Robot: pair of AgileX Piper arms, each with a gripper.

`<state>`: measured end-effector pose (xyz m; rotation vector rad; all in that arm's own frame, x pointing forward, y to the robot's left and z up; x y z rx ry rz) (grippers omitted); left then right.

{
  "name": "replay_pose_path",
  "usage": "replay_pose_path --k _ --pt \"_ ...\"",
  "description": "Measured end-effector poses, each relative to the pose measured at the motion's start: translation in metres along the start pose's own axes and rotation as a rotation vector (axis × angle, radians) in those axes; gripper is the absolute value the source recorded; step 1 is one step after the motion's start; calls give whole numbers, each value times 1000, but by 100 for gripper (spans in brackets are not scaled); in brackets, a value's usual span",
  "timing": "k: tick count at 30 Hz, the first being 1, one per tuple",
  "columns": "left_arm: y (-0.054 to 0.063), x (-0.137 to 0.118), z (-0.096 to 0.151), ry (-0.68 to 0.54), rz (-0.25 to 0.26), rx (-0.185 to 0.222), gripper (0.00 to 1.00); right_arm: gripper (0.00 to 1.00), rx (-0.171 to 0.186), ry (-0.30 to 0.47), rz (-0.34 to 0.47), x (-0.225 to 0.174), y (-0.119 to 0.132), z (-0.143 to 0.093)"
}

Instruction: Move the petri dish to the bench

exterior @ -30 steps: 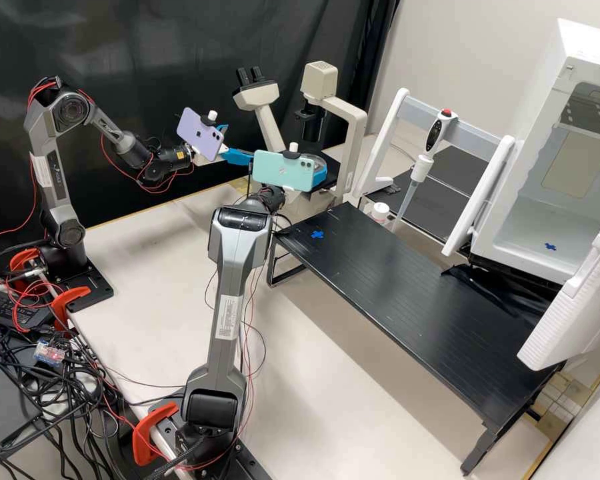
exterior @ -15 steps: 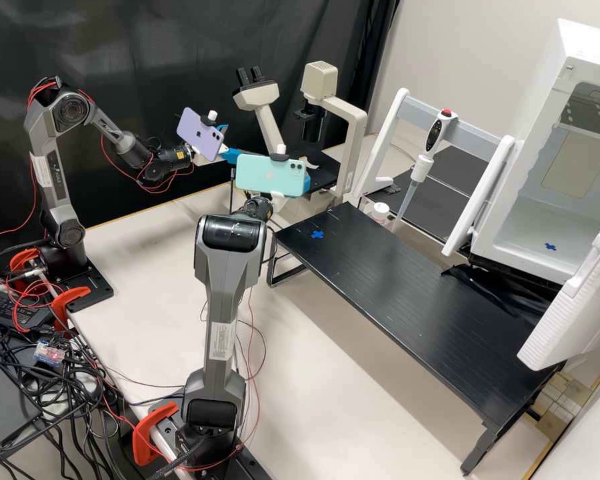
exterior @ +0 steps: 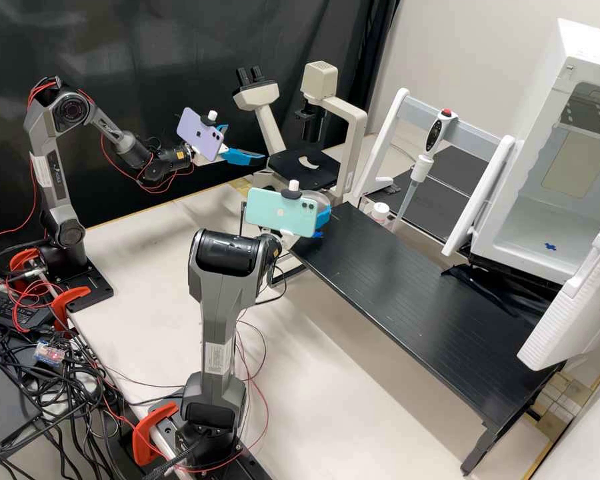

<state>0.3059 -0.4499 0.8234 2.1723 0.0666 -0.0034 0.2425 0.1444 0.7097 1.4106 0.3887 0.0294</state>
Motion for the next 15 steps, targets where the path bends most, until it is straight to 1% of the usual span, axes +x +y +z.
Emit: replay_pose_path --k 5,8,9,15 --pt "0 0 0 0 0 0 100 0 -1 -27 -11 -14 -1 16" --pt "0 0 0 0 0 0 100 0 2 -23 -1 -18 -1 21" --pt "0 0 0 0 0 0 100 100 0 -19 1 -19 -1 22" --pt "0 0 0 0 0 0 100 100 -4 -20 3 -19 -3 24"
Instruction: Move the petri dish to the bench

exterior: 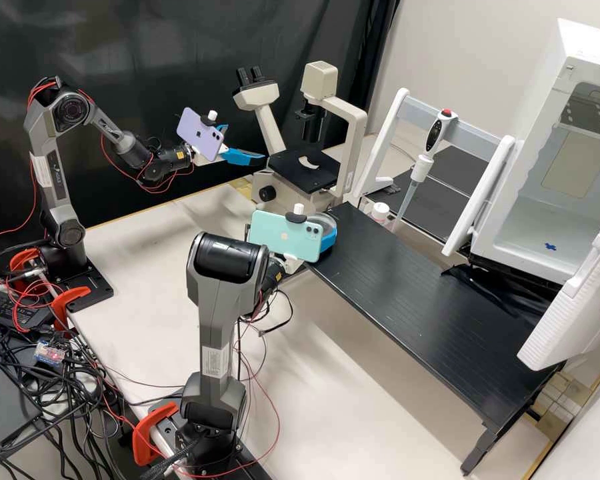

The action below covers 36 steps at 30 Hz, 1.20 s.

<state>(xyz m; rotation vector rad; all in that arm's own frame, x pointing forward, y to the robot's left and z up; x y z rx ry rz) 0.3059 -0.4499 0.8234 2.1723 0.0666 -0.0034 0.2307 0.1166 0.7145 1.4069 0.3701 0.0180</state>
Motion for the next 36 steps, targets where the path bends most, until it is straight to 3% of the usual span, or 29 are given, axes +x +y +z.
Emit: replay_pose_path --k 11,16,21,29,32,36 --pt "0 0 0 0 0 0 100 100 -19 5 21 -9 1 4" --pt "0 0 0 0 0 0 100 100 -25 28 50 -29 12 2" --pt "0 0 0 0 0 0 100 100 4 94 113 -58 30 -5" --pt "0 0 0 0 0 0 100 100 58 221 299 -102 62 -12" --pt "0 0 0 0 0 0 100 100 77 237 369 -112 71 -9" --pt "0 0 0 0 0 0 100 100 112 231 398 -114 77 -1"
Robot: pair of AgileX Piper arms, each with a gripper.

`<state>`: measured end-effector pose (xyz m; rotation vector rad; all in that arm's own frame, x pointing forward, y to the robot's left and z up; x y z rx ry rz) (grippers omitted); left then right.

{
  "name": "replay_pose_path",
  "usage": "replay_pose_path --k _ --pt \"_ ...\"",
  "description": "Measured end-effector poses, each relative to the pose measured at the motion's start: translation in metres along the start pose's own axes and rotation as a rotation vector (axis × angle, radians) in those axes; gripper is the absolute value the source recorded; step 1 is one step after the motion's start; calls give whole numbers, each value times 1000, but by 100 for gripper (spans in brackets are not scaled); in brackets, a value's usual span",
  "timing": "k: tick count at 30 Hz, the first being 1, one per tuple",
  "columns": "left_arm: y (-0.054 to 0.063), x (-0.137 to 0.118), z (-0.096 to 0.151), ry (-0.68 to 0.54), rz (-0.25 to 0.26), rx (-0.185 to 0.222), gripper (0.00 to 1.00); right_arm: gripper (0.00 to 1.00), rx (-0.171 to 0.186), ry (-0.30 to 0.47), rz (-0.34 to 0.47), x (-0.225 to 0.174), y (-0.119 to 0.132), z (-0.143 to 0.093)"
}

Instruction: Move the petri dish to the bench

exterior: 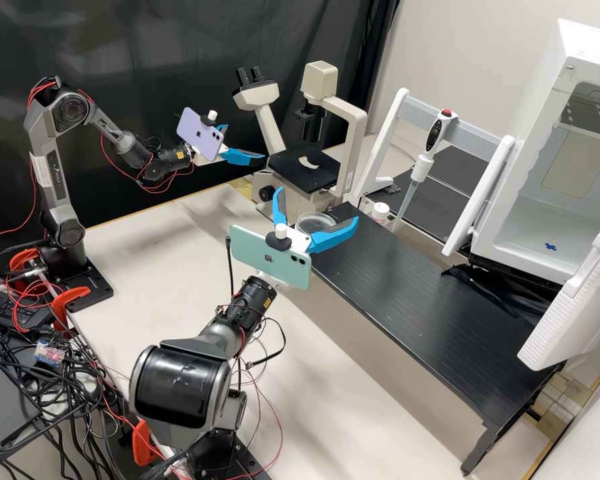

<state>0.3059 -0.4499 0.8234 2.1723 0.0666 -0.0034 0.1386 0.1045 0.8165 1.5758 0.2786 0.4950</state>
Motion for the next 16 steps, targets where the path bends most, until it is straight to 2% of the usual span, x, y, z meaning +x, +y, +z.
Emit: replay_pose_path --k 2,5,16 --pt "0 0 0 0 0 0 100 100 19 -11 15 0 3 3" --pt "0 0 0 0 0 0 100 100 25 -14 10 2 3 6" --pt "0 0 0 0 0 0 100 100 -8 -49 -52 6 -8 15"
